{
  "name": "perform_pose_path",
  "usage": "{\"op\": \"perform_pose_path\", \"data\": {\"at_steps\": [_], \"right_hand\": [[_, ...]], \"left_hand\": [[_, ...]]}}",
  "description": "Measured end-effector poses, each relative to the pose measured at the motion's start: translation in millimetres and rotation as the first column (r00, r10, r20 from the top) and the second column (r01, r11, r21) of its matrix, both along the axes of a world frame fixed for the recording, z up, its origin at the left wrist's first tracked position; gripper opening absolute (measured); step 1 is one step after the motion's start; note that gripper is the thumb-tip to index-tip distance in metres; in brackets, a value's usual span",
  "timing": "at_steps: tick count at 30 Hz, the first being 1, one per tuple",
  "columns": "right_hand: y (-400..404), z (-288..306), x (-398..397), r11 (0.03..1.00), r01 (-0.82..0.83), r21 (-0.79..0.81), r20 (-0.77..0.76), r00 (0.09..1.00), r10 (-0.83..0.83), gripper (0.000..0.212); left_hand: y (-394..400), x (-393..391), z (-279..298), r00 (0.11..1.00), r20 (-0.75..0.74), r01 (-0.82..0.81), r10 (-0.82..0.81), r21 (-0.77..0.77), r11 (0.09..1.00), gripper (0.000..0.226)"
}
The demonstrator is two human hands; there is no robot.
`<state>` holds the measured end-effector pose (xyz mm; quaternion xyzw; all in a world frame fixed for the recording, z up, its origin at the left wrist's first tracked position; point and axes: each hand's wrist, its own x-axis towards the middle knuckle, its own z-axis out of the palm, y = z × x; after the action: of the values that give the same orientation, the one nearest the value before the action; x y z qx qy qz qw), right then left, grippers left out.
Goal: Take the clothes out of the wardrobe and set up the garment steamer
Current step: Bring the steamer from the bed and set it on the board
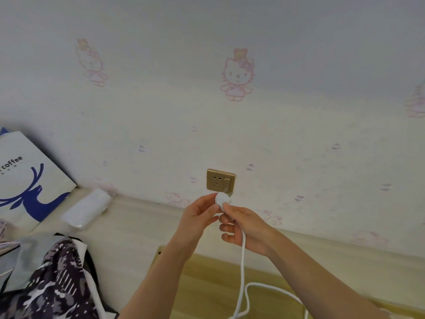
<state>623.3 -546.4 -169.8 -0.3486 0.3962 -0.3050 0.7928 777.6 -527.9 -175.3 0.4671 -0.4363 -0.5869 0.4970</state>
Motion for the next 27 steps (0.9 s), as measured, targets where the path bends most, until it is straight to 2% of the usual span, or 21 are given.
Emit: {"op": "perform_pose_path", "data": {"at_steps": [3, 4, 6, 8, 12, 17, 21, 27], "right_hand": [[-9.2, -6.4, 5.1, 0.997, 0.06, -0.039, -0.17, 0.983, -0.066, 0.042], [-14.4, -10.0, 7.2, 0.991, 0.095, -0.099, -0.268, 0.956, -0.118, 0.043], [-21.7, -15.3, 9.7, 0.948, 0.12, -0.296, -0.453, 0.856, -0.249, 0.03], [-31.5, -21.6, 10.7, 0.875, 0.075, -0.478, -0.536, 0.764, -0.358, 0.02], [-47.0, -31.0, 16.5, 0.794, -0.045, -0.607, -0.576, 0.713, -0.4, 0.02], [-57.8, -46.8, 25.8, 0.759, 0.03, -0.651, -0.557, 0.66, -0.504, 0.02], [-62.2, -58.6, 32.3, 0.735, 0.024, -0.678, -0.58, 0.597, -0.554, 0.02], [-60.9, -67.5, 38.4, 0.712, 0.048, -0.701, -0.56, 0.582, -0.59, 0.023]], "left_hand": [[-10.0, 1.4, -5.6, 0.996, -0.028, -0.09, 0.09, -0.009, 0.996, 0.024], [-14.7, 1.9, -8.6, 0.992, -0.014, -0.124, 0.124, -0.007, 0.992, 0.024], [-20.0, 2.5, -13.2, 0.978, 0.048, -0.204, 0.204, -0.01, 0.979, 0.023], [-27.2, 3.8, -19.1, 0.962, 0.093, -0.256, 0.256, -0.012, 0.967, 0.023], [-44.0, 4.9, -27.6, 0.956, 0.164, -0.244, 0.244, -0.02, 0.97, 0.024], [-64.2, 4.1, -39.4, 0.945, 0.258, -0.207, 0.203, -0.011, 0.978, 0.03], [-73.4, 4.0, -51.0, 0.926, 0.328, -0.192, 0.19, -0.026, 0.981, 0.033], [-76.4, 8.5, -59.9, 0.923, 0.335, -0.177, 0.187, -0.061, 0.982, 0.033]]}}
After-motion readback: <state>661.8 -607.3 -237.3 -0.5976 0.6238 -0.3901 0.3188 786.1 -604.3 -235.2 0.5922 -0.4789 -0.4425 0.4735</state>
